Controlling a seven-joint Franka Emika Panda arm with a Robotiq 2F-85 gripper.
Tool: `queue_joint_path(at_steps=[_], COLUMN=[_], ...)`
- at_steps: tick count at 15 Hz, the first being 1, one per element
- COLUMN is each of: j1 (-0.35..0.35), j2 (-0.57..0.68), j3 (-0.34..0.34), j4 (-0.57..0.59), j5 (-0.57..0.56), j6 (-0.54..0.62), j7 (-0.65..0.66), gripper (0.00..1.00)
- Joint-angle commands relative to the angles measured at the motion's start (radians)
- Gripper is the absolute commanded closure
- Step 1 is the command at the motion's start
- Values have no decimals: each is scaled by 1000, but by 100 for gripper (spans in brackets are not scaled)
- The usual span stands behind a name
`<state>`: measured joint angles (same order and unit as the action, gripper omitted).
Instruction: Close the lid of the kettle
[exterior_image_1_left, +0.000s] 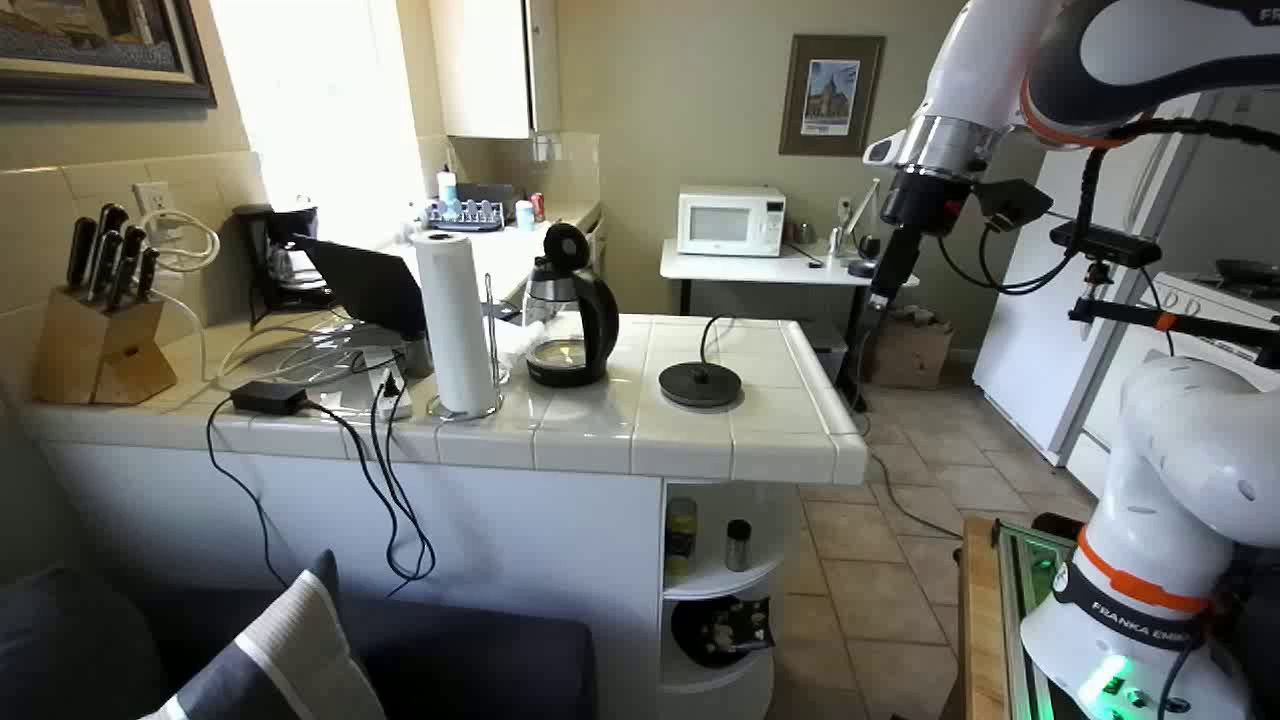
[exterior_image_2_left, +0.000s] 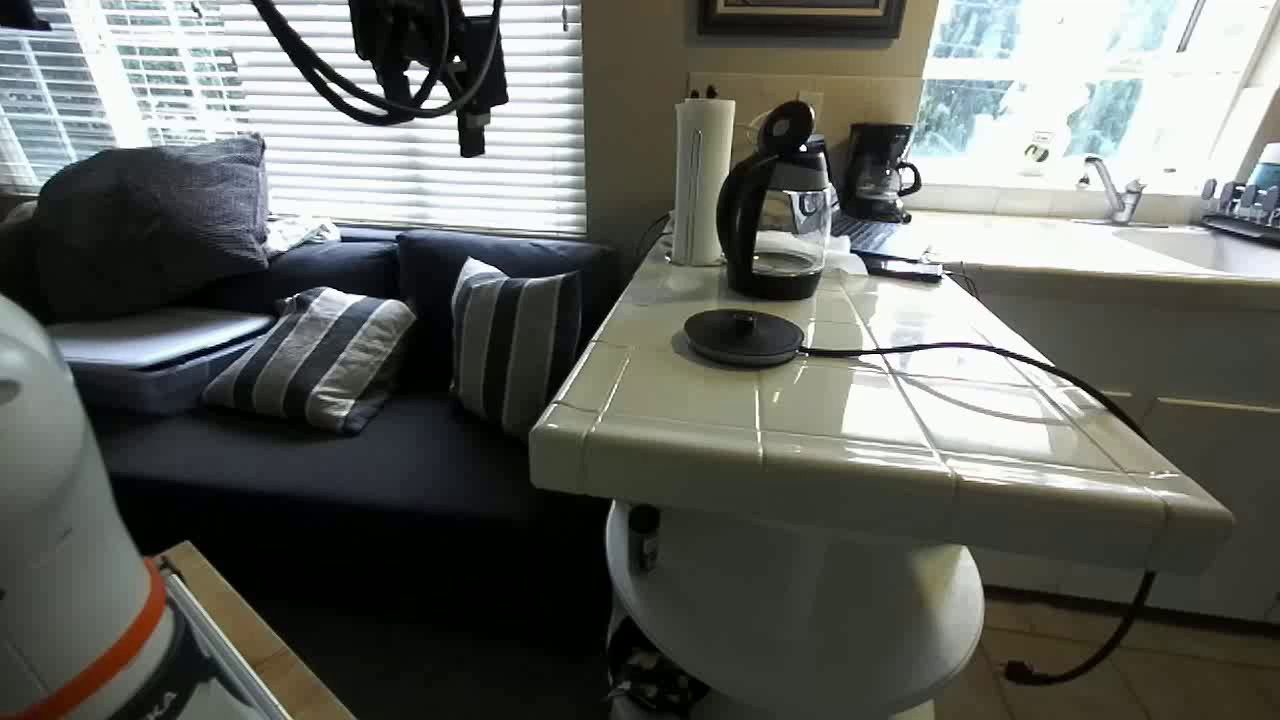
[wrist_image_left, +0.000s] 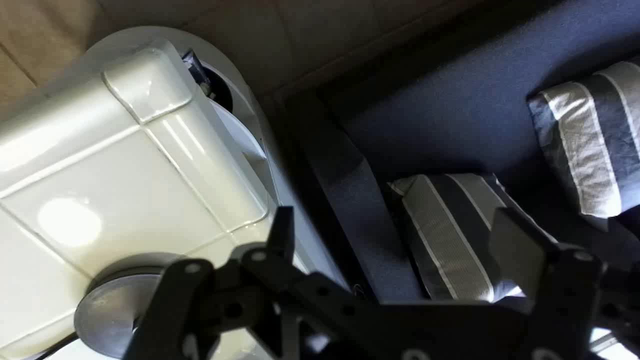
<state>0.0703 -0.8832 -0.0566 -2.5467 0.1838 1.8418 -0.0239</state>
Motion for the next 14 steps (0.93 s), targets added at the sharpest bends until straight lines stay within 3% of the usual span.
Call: queue_joint_path(at_steps=[1,12,14], j1=[-15,-15,-35], j2=[2,1,54], j3=[10,10,41], j4=[2,2,22], j5=[9,9,-6], j6=[-3,-3,51], j7=[-9,-9,30], gripper=[0,0,0])
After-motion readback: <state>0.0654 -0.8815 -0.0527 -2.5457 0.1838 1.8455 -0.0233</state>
